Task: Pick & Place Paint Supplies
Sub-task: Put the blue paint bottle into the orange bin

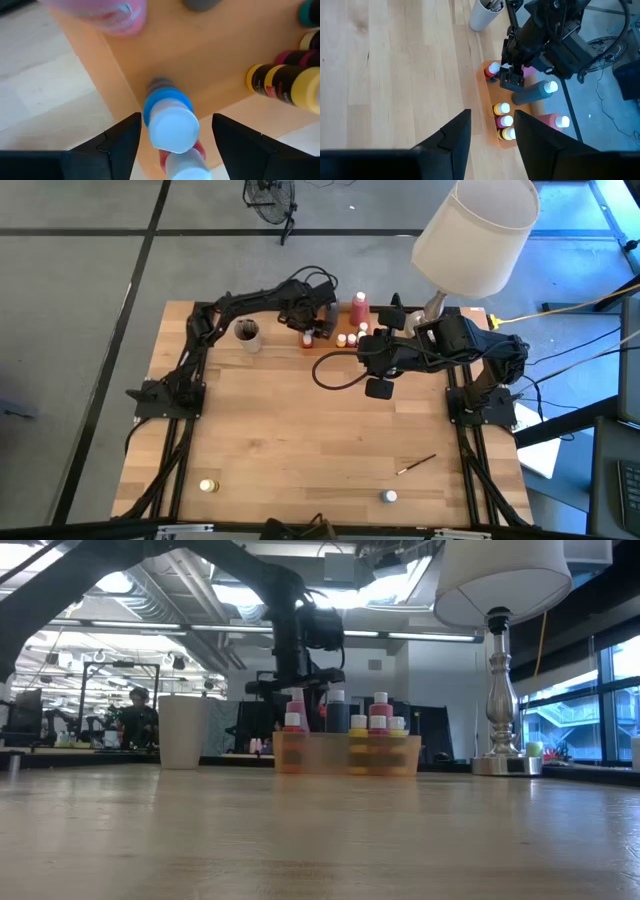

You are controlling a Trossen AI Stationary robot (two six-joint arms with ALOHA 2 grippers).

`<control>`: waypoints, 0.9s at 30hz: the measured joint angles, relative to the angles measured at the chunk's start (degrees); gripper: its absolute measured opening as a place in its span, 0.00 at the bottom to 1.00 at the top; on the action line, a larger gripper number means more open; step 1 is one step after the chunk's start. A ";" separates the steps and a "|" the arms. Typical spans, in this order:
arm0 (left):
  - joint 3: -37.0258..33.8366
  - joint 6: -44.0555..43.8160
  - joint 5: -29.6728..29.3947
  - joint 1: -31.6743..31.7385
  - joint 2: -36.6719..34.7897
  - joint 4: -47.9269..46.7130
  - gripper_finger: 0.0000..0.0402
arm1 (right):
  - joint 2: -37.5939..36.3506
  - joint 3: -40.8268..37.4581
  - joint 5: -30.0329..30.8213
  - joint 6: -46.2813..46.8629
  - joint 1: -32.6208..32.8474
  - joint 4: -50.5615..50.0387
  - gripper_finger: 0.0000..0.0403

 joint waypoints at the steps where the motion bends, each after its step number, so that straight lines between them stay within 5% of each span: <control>1: 0.00 0.00 -0.13 0.07 -0.28 0.05 0.60 | 0.00 0.00 0.01 0.09 0.00 -0.01 0.38; 18: 0.02 3.40 -0.90 1.21 -6.29 -5.73 0.60 | 0.00 0.00 -0.02 1.53 0.02 -0.01 0.38; 27: 0.02 7.37 -1.07 0.21 -17.38 -6.21 0.60 | 0.00 0.00 0.07 1.55 -0.66 0.02 0.38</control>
